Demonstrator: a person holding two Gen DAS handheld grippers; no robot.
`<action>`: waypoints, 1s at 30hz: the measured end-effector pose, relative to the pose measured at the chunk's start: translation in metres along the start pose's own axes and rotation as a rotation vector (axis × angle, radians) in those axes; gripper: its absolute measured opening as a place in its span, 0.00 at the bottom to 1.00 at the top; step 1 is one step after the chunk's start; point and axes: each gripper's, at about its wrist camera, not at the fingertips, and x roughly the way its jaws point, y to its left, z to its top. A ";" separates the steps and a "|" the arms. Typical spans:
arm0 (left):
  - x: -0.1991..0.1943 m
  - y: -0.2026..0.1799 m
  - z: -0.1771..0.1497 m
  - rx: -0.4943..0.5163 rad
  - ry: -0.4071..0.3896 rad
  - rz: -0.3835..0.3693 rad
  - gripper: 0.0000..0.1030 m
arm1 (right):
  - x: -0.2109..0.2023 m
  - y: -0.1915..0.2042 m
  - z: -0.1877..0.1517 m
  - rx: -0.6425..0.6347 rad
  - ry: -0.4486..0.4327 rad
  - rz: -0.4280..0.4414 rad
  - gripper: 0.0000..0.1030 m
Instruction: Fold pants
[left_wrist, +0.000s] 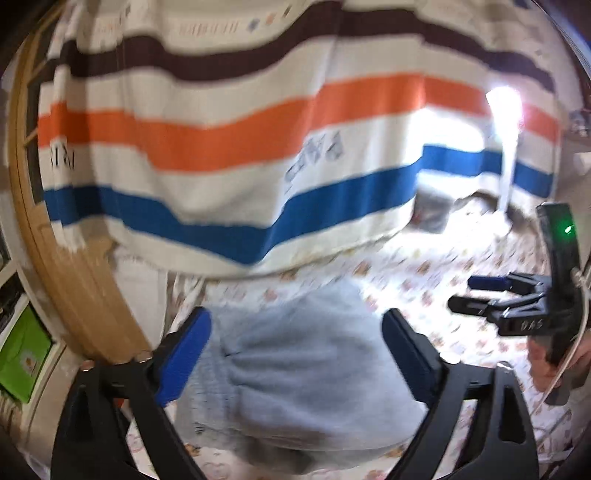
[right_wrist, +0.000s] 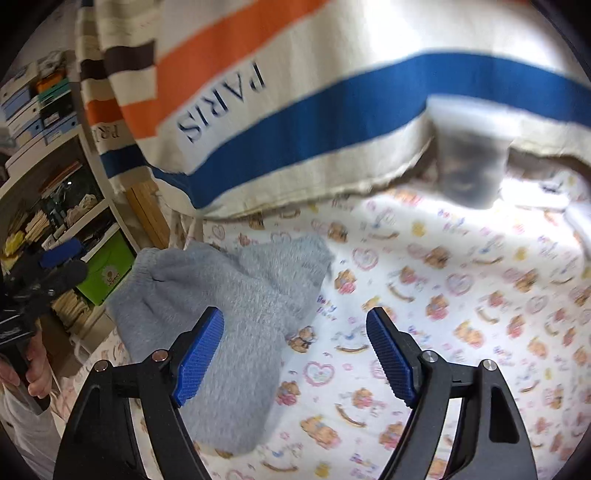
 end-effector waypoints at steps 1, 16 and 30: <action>-0.008 -0.009 -0.003 0.005 -0.034 -0.004 1.00 | -0.009 0.001 -0.003 -0.016 -0.019 -0.011 0.85; -0.019 -0.076 -0.097 -0.090 -0.137 -0.013 1.00 | -0.043 -0.031 -0.086 -0.062 -0.180 -0.063 0.99; 0.010 -0.068 -0.140 -0.109 -0.146 0.102 0.99 | -0.011 -0.023 -0.123 -0.117 -0.202 -0.062 0.99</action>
